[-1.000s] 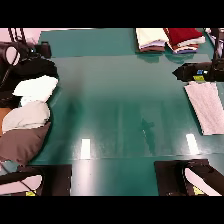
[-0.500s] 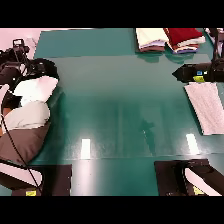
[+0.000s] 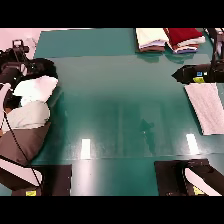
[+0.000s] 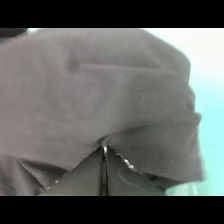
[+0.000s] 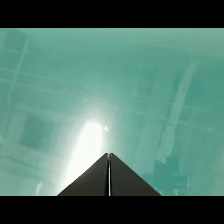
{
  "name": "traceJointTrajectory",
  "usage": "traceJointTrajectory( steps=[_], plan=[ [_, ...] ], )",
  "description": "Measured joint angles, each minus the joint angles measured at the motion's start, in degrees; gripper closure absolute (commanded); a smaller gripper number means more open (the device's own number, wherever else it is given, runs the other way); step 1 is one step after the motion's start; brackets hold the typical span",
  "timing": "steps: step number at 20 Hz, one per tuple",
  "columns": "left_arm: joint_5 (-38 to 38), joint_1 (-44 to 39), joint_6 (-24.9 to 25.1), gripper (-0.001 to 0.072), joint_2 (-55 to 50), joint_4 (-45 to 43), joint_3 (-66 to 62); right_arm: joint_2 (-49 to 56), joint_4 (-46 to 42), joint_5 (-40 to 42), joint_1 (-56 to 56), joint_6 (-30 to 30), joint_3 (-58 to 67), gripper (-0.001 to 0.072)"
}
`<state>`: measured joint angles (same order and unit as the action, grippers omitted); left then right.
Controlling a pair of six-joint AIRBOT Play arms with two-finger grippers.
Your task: Fold the shirts.
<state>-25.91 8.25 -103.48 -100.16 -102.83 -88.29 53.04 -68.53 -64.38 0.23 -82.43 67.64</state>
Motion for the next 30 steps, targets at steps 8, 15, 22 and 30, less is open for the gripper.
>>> traceJointTrajectory(
  steps=[8,15,22,30],
  plan=[
    [-3.06,-8.61,8.74,0.0682,21.79,-0.09,-13.44,0.00,0.00,2.99,0.00,0.00,12.50,0.0695],
    [-11.30,-32.13,19.85,0.0682,34.75,4.48,-15.65,-0.02,-0.04,4.09,-0.02,0.00,25.66,0.0695],
    [-23.28,-51.87,31.23,0.0203,26.40,25.59,-12.92,-0.02,-0.11,1.86,0.00,0.00,30.47,0.0695],
    [-37.24,-36.52,21.40,0.0210,23.93,29.90,-6.29,-0.04,-0.13,0.13,0.00,0.02,31.04,0.0695]
  ],
)
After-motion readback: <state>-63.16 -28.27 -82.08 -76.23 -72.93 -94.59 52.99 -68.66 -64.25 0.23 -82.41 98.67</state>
